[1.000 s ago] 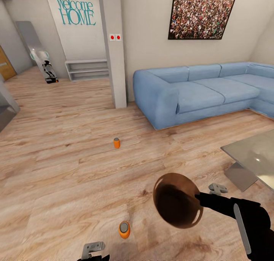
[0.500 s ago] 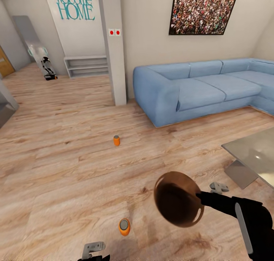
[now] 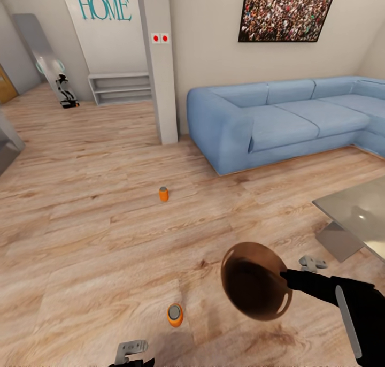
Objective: Put the three can of soda from the living room inside the tash can in the kitchen.
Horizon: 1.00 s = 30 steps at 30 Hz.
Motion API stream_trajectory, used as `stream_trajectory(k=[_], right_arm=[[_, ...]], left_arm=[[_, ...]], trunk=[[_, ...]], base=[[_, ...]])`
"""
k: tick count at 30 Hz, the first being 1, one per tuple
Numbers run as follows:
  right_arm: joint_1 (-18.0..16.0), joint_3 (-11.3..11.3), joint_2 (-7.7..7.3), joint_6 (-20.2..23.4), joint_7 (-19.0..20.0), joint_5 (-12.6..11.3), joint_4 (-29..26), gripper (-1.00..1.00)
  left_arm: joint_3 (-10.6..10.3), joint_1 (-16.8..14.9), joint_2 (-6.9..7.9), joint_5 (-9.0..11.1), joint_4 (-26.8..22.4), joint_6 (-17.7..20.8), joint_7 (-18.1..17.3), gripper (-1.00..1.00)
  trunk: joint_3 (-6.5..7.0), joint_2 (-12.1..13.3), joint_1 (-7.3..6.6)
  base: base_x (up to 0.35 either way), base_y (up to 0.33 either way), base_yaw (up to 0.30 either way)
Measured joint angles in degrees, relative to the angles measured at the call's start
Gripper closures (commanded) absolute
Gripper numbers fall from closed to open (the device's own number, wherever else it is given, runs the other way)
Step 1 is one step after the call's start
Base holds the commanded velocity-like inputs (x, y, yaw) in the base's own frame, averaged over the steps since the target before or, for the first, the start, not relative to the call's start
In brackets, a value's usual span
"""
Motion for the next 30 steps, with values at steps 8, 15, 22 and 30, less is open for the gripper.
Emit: stream_trajectory(k=[8, 15, 22, 30], right_arm=[[-0.2, 1.2, -0.10, 0.0, 0.0, -0.1, 0.0, 1.00], [-0.2, 1.6, 0.17, 0.1, 0.0, -0.4, 0.0, 1.00], [-0.2, 2.9, 0.02, 0.1, 0.1, -0.2, 0.0, 1.00], [-0.2, 5.7, 0.08, 0.2, 0.1, -0.6, 0.0, 1.00]], left_arm=[[0.0, 0.0, 0.02, 0.0, 0.0, 0.0, 0.0, -1.00], [0.0, 0.0, 0.02, 0.0, 0.0, 0.0, 0.0, -1.00], [0.0, 0.0, -0.04, -0.1, 0.4, -0.1, 0.0, -1.00], [0.1, 0.0, -0.07, -0.2, 2.7, -0.2, 0.0, -1.00]], trunk=[[-0.74, 0.0, 0.00], [-1.38, 0.0, 0.00], [-2.03, 0.0, 0.00], [-2.77, 0.0, 0.00]], base=[[0.000, 0.000, 0.000], [0.000, 0.000, 0.000], [0.000, 0.000, 0.000], [0.000, 0.000, 0.000]])
